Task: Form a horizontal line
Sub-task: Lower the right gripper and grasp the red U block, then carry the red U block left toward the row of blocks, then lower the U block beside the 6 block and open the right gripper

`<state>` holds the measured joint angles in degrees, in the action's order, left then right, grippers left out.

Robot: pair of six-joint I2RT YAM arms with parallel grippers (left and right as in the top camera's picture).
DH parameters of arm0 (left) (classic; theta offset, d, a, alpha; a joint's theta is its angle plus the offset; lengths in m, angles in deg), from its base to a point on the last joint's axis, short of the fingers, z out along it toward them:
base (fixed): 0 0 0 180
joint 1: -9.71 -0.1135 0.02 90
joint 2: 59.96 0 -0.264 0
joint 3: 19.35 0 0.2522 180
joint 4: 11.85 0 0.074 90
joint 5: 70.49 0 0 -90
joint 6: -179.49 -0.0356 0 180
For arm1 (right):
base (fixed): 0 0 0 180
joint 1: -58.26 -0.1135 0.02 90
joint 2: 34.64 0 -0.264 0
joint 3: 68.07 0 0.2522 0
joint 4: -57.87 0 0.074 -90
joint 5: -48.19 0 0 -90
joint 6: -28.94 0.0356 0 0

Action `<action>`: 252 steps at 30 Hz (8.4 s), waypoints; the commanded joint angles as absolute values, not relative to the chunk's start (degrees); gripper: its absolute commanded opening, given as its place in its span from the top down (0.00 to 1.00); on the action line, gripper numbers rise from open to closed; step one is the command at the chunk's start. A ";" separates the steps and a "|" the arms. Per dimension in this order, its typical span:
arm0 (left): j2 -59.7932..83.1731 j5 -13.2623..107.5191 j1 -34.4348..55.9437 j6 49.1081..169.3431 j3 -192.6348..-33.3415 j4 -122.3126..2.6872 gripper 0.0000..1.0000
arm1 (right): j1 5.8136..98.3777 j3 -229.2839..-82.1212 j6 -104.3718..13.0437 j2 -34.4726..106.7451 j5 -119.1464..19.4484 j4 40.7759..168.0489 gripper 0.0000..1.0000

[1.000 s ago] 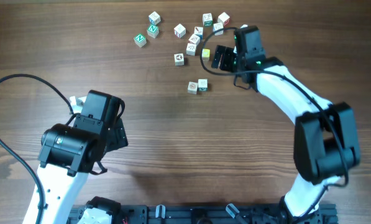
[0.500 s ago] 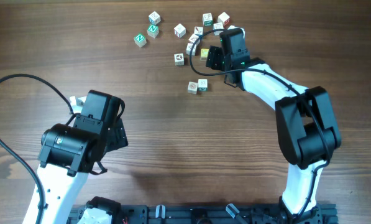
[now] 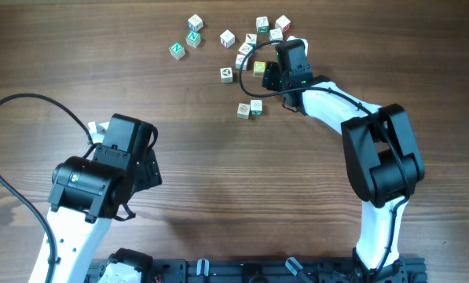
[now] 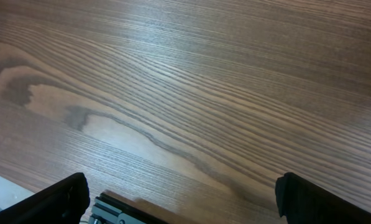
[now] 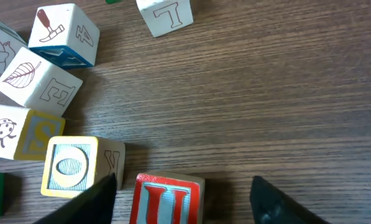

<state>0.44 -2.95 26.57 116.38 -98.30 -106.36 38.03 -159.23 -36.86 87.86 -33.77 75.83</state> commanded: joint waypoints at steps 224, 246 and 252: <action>0.05 -3.06 26.31 117.35 -97.97 -106.25 0.00 | 31.80 -155.39 -41.47 74.37 -37.53 92.51 0.46; 0.05 -3.06 26.31 117.35 -97.97 -106.25 0.00 | 31.69 -152.33 -35.59 71.69 -38.82 107.07 0.91; 0.05 -3.08 26.31 117.35 -97.97 -106.25 0.00 | 31.69 -148.98 -35.37 72.87 -39.32 102.94 0.92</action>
